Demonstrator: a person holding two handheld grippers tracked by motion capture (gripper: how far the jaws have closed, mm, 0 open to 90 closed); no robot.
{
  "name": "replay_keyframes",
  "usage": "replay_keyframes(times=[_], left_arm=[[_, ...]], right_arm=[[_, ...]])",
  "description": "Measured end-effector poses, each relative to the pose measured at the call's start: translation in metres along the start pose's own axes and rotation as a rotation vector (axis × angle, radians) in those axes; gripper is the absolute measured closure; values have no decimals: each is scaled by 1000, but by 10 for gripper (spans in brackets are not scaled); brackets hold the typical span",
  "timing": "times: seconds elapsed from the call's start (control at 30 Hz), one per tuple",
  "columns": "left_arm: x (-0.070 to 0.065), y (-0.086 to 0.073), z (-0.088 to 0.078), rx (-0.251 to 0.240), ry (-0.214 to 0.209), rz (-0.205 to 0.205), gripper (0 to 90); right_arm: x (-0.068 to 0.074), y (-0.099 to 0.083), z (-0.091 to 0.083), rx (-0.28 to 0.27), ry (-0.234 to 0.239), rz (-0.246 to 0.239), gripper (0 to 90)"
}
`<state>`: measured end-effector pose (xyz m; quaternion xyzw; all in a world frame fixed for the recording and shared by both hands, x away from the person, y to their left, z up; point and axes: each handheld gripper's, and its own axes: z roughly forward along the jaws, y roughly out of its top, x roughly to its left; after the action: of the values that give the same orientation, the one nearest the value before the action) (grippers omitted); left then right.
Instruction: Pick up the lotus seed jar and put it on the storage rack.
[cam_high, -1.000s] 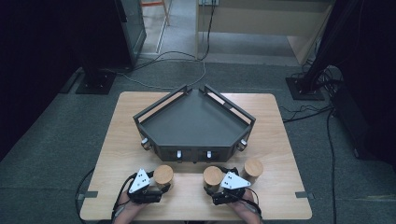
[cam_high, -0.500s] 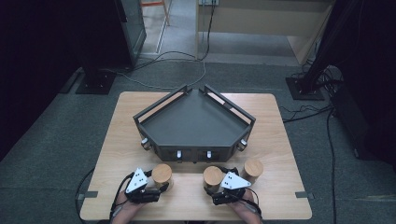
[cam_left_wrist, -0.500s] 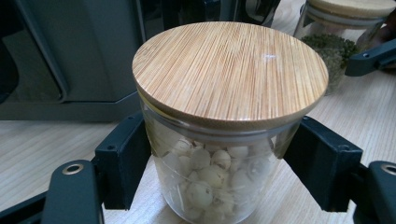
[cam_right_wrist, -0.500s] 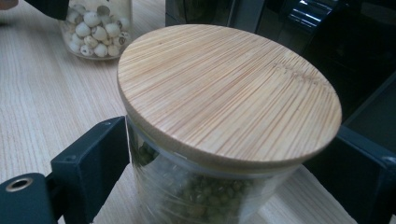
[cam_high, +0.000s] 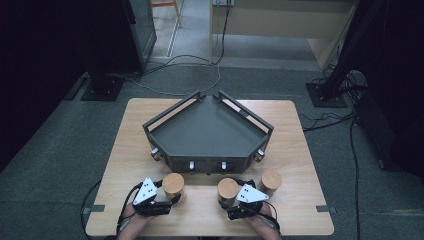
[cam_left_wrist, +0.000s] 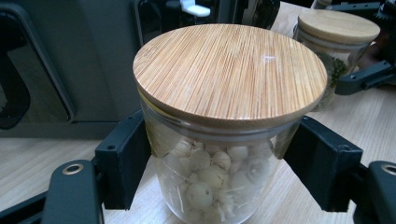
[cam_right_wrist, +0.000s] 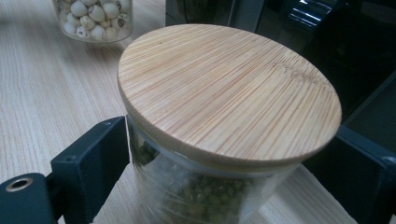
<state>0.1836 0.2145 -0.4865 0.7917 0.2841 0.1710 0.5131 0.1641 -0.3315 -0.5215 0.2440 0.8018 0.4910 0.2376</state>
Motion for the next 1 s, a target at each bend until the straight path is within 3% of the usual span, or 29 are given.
replay_keyframes(times=[1.0], left_arm=[[3, 29, -7, -4, -11, -1, 250]], right_arm=[[1, 2, 1, 11, 2, -14, 77]])
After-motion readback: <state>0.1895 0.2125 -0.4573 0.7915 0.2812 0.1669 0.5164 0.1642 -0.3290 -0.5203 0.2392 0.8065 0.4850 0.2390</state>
